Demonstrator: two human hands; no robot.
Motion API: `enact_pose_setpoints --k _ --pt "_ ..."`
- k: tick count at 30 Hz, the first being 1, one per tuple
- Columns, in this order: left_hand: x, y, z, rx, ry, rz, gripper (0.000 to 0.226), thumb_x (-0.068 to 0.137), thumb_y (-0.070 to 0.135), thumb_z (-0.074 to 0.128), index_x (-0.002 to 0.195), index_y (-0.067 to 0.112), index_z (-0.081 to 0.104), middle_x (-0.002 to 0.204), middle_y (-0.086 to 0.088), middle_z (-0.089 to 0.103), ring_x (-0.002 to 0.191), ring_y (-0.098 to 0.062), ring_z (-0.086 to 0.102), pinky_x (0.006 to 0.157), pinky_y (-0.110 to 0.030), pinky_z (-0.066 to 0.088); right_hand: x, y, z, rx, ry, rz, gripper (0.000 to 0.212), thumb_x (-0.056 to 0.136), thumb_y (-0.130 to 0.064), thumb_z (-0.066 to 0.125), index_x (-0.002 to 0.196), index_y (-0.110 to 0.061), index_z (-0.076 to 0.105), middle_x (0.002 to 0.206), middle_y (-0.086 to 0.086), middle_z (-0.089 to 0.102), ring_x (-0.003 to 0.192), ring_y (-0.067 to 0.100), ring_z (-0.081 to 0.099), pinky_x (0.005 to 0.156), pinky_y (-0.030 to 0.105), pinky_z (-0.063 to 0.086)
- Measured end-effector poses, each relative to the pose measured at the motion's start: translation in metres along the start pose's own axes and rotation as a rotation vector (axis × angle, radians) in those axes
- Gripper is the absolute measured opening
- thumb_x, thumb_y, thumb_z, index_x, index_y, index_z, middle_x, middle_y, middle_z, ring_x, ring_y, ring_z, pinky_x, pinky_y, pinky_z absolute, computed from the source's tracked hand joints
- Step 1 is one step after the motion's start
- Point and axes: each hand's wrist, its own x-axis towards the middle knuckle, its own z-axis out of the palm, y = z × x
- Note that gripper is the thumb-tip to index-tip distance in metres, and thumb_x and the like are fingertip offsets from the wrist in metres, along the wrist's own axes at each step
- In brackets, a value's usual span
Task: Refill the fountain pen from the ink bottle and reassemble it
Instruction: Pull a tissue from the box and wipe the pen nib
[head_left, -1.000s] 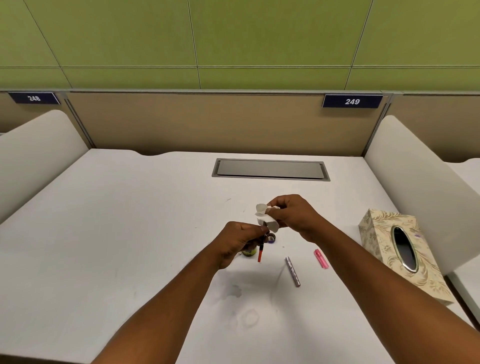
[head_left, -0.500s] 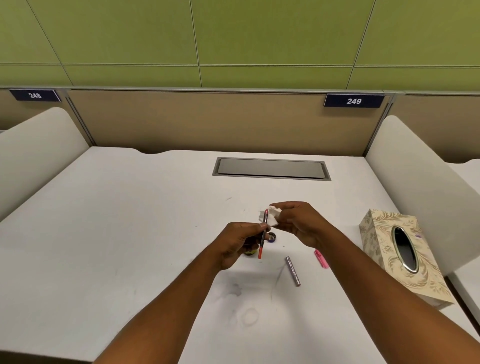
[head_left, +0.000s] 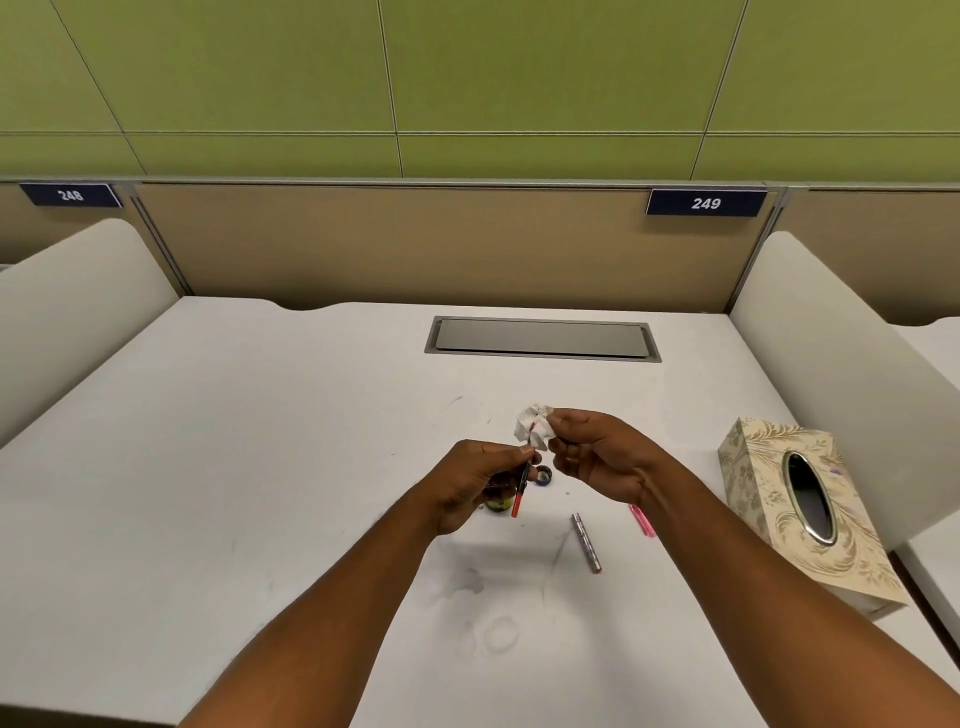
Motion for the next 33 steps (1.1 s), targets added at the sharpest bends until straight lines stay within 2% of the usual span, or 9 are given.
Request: enact_pose_setpoints --k 3,7,12,15,19,22,26,30,33 --pt "-0.001 0.000 0.000 0.032 -0.004 -0.005 0.018 0.094 0.023 0.065 0.092 0.010 0.078 0.081 -0.003 0.075 0.080 -0.020 0.063 0.084 -0.036 0.047 0.000 0.001 0.001 -0.096 -0.025 0.011 0.013 0.094 -0.007 0.060 0.100 -0.009 0.071 0.092 0.005 0.075 0.075 0.012 0.070 0.081 0.029 0.048" --pt "-0.003 0.000 -0.002 0.073 0.001 0.000 0.019 0.093 0.019 0.067 0.093 0.002 0.076 0.078 -0.006 0.073 0.081 -0.024 0.058 0.081 -0.036 0.045 0.002 -0.002 0.004 -0.191 -0.020 -0.020 0.019 0.090 -0.003 0.065 0.107 -0.003 0.071 0.102 0.013 0.074 0.090 0.022 0.071 0.090 0.031 0.054" --pt "0.003 -0.005 -0.008 0.201 0.055 0.019 0.020 0.087 0.020 0.074 0.092 0.002 0.079 0.084 -0.014 0.075 0.077 -0.022 0.067 0.085 -0.038 0.055 0.006 -0.005 0.007 -0.388 0.059 -0.049 0.020 0.085 0.001 0.070 0.105 0.006 0.071 0.103 0.020 0.074 0.090 0.027 0.072 0.079 0.029 0.058" --pt "0.006 -0.009 -0.011 0.309 0.073 0.050 0.014 0.085 0.025 0.077 0.081 0.012 0.081 0.084 -0.011 0.078 0.074 -0.016 0.069 0.086 -0.036 0.056 0.010 -0.003 0.007 -0.506 0.115 -0.068 0.019 0.082 0.002 0.072 0.099 0.010 0.070 0.103 0.028 0.071 0.084 0.029 0.070 0.081 0.031 0.060" --pt "0.011 -0.014 -0.007 0.541 0.208 0.120 0.015 0.084 0.031 0.077 0.082 0.017 0.082 0.081 -0.004 0.079 0.071 -0.011 0.068 0.072 -0.023 0.053 0.017 0.000 0.009 -0.597 0.181 -0.072 0.014 0.082 0.002 0.073 0.094 0.009 0.071 0.101 0.030 0.071 0.080 0.030 0.068 0.087 0.040 0.059" --pt "0.015 -0.018 -0.002 0.753 0.291 0.194 0.023 0.085 0.036 0.072 0.075 0.017 0.081 0.070 -0.005 0.075 0.062 -0.016 0.062 0.061 -0.027 0.046 0.022 0.002 0.010 -0.649 0.210 -0.084 0.012 0.083 -0.001 0.072 0.093 0.006 0.073 0.099 0.030 0.071 0.079 0.029 0.068 0.088 0.044 0.059" --pt "0.014 -0.021 0.003 1.024 0.370 0.329 0.034 0.091 0.040 0.062 0.067 0.018 0.073 0.060 -0.002 0.068 0.056 -0.015 0.058 0.052 -0.023 0.032 0.024 0.003 0.012 -0.644 0.249 -0.084 0.012 0.083 -0.001 0.071 0.094 0.005 0.072 0.098 0.029 0.071 0.072 0.028 0.068 0.086 0.045 0.059" --pt "0.015 -0.022 -0.002 0.977 0.328 0.364 0.033 0.092 0.038 0.062 0.071 0.015 0.075 0.061 -0.003 0.069 0.060 -0.018 0.059 0.055 -0.023 0.035 0.022 0.006 0.010 -0.556 0.180 -0.056 0.016 0.085 -0.002 0.069 0.100 0.002 0.072 0.102 0.028 0.071 0.081 0.032 0.069 0.085 0.041 0.058" --pt "0.014 -0.023 -0.003 0.862 0.288 0.314 0.030 0.091 0.031 0.065 0.071 0.011 0.076 0.059 -0.002 0.068 0.052 -0.009 0.055 0.052 -0.016 0.034 0.020 0.007 0.007 -0.507 0.116 -0.025 0.019 0.087 0.000 0.066 0.105 0.002 0.071 0.105 0.025 0.072 0.091 0.035 0.069 0.083 0.037 0.058"
